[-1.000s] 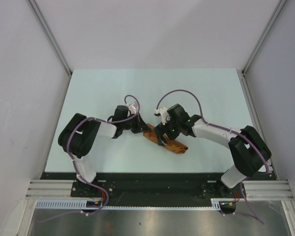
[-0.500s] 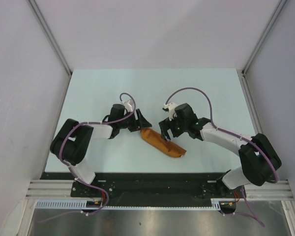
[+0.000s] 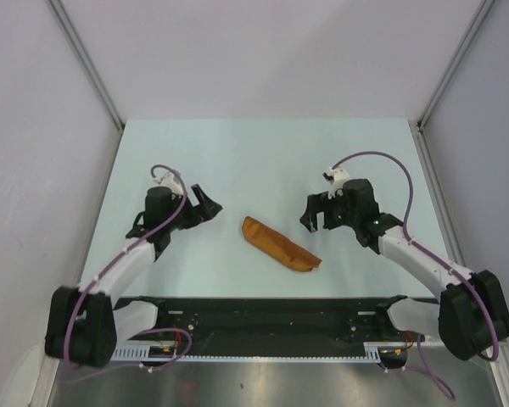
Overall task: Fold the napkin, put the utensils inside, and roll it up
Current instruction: Roll the napkin with the utensil
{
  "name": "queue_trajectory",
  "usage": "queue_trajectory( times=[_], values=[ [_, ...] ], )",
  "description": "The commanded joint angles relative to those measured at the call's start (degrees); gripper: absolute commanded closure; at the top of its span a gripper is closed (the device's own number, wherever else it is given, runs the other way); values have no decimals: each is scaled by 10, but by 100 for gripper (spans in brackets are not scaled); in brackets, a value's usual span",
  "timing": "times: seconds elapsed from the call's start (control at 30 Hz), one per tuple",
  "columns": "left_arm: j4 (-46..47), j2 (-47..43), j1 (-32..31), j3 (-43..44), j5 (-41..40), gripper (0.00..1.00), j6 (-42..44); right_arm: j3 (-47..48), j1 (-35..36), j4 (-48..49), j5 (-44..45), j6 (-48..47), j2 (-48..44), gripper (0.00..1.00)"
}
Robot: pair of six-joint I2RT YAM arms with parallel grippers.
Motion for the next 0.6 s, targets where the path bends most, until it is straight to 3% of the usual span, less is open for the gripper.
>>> queue_trajectory(
  times=[0.0,0.3,0.57],
  values=[
    [-100,-144,6,6,-73,0,70,-34,-25,42,39,39,-79,4],
    [-186,-265,6,34,-108,0,114,-119,-64,82,150,72,-213,1],
    [-189,-279,6,38,-122,1,114,-127,-68,80,155,63,-209,1]
  ],
)
